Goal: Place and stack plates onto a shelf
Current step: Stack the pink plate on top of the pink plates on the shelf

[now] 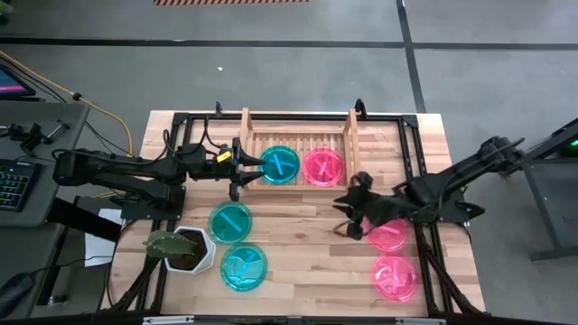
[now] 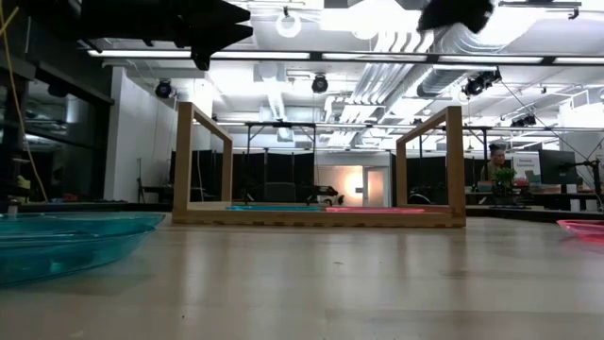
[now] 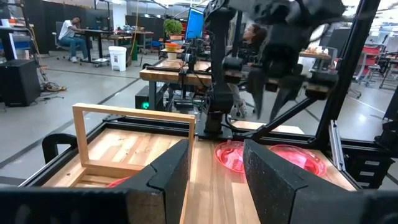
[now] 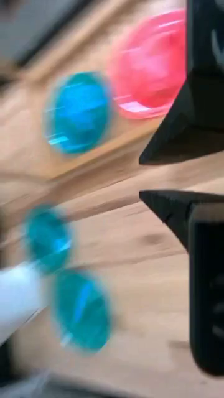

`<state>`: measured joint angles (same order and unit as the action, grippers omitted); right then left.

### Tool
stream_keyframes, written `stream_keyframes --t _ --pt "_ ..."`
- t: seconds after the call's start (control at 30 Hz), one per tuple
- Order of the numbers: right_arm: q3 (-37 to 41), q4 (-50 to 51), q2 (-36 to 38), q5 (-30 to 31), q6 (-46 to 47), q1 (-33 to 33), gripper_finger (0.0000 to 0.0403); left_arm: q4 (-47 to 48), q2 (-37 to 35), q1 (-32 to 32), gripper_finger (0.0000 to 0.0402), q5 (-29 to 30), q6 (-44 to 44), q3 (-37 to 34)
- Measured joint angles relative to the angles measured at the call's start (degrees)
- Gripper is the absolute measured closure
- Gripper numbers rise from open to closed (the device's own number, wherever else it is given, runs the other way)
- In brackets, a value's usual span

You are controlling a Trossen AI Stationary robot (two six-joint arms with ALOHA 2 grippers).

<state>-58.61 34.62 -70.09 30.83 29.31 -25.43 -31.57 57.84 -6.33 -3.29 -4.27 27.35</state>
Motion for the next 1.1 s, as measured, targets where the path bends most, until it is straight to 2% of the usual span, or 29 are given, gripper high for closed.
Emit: stream_keyframes --t 0.07,0.13,0.27,0.33,0.57,0.73,1.1 --pt "-4.05 11.52 -3.66 -2.12 10.11 -0.55 0.0311 0.00 0.00 0.00 0.0261 0.00 0.00 0.00" --pt "-6.15 19.42 -7.20 -7.24 19.19 -1.19 0.0288 0.02 0.00 0.00 0.0261 0.02 -0.15 0.00" --pt "-6.04 23.91 -12.76 -20.90 36.39 -2.24 0.0256 0.11 0.00 0.02 0.0261 -0.02 -1.31 0.00" --pt "-5.42 24.41 -15.86 -26.90 41.31 -2.60 0.0249 0.11 0.00 0.02 0.0261 -0.04 -1.53 0.00" --pt "-5.27 28.93 -26.79 -32.68 44.07 -2.19 0.0255 0.20 0.00 0.02 0.0261 -0.07 -1.53 0.00" --pt "-5.25 29.25 -31.98 -33.42 44.10 -2.56 0.0267 0.20 0.00 0.02 0.0261 -0.09 -1.53 0.00" --pt "-5.23 29.69 -37.02 -32.37 44.29 -2.68 0.0270 0.39 0.00 0.02 0.0261 -0.15 -1.53 0.00"
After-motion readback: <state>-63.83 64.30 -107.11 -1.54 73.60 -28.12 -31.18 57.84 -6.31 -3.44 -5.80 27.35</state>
